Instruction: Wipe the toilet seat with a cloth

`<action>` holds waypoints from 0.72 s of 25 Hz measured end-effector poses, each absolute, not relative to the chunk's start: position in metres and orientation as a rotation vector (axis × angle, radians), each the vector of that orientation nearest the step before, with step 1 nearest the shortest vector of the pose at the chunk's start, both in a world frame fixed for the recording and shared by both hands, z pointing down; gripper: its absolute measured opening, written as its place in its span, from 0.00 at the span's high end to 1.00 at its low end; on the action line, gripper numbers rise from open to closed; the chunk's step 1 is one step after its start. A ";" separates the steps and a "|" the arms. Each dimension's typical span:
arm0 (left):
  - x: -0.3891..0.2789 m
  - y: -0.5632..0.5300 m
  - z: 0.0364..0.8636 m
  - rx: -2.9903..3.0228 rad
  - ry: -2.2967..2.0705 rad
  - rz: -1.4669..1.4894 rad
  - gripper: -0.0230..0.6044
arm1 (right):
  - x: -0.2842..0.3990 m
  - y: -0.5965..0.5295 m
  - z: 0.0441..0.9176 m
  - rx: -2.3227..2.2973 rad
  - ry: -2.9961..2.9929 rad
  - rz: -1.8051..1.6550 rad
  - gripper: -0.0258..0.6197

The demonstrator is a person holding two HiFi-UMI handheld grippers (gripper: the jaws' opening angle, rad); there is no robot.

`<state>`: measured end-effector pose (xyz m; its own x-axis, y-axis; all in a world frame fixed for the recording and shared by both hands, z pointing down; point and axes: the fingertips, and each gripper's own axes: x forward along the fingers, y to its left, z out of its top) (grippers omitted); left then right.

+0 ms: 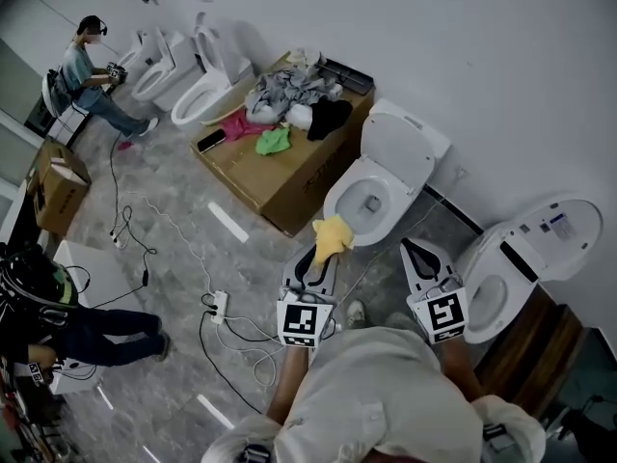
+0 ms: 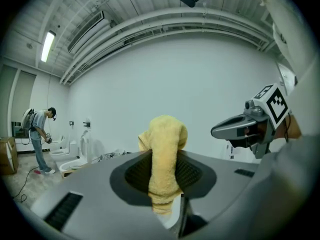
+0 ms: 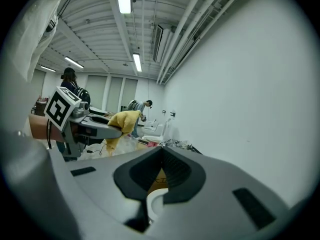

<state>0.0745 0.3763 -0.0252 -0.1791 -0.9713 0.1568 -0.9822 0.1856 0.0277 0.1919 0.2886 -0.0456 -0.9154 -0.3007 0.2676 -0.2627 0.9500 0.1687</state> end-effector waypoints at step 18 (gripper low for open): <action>0.011 0.313 -0.006 1.867 -2.322 0.107 0.77 | 0.121 0.222 -0.026 0.358 -2.778 -0.218 0.95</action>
<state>0.0111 0.3129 -0.0062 -0.2082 -0.9634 0.1690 -0.9749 0.2184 0.0441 0.1212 0.2224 -0.0263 -0.9137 -0.2702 0.3036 -0.2195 0.9568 0.1909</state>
